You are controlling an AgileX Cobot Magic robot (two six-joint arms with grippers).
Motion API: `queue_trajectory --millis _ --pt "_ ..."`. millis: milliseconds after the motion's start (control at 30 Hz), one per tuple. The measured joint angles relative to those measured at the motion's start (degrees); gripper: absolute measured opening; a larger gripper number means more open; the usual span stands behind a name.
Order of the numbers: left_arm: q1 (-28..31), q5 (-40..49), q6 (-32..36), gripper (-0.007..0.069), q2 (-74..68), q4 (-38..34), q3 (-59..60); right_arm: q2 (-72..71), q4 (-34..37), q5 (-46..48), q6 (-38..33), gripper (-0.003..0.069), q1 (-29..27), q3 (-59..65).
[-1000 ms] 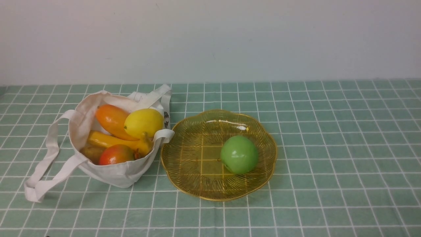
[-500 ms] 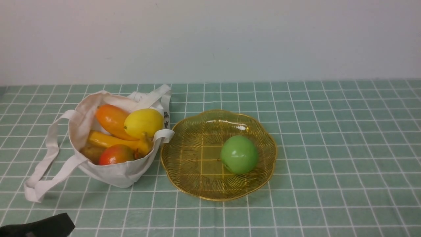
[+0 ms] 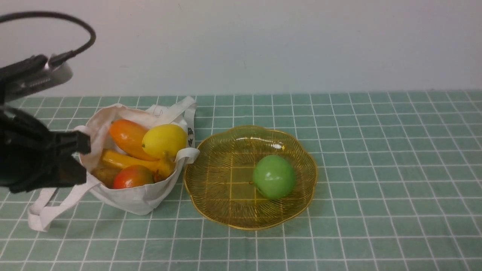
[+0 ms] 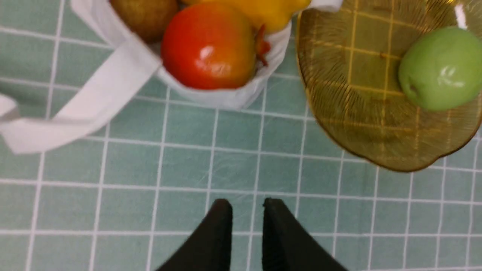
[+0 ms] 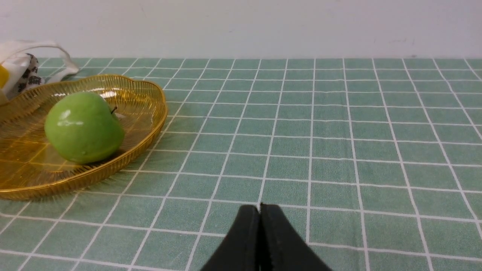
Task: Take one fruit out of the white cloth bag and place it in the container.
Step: 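Reach into the bag and grasp the lemon with the left gripper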
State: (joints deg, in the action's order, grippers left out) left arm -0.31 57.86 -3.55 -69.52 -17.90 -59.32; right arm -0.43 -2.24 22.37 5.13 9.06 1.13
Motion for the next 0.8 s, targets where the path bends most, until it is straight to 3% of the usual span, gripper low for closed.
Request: queue_trajectory --millis 333,533,700,800 --pt "-2.5 1.2 8.3 0.0414 -20.1 -3.4 -18.4 0.0 0.0 0.0 0.0 -0.0015 0.0 0.0" --pt "-9.5 3.2 14.9 0.0559 -30.7 3.0 -30.4 0.0 0.0 0.0 0.0 -0.0015 0.0 0.0" --pt "-11.3 3.4 14.0 0.0667 -36.8 9.3 -36.6 0.0 0.0 0.0 0.0 -0.0015 0.0 0.0" --pt "-11.3 3.4 13.5 0.0682 -39.2 11.4 -38.4 0.0 0.0 0.0 0.0 -0.0015 0.0 0.0"
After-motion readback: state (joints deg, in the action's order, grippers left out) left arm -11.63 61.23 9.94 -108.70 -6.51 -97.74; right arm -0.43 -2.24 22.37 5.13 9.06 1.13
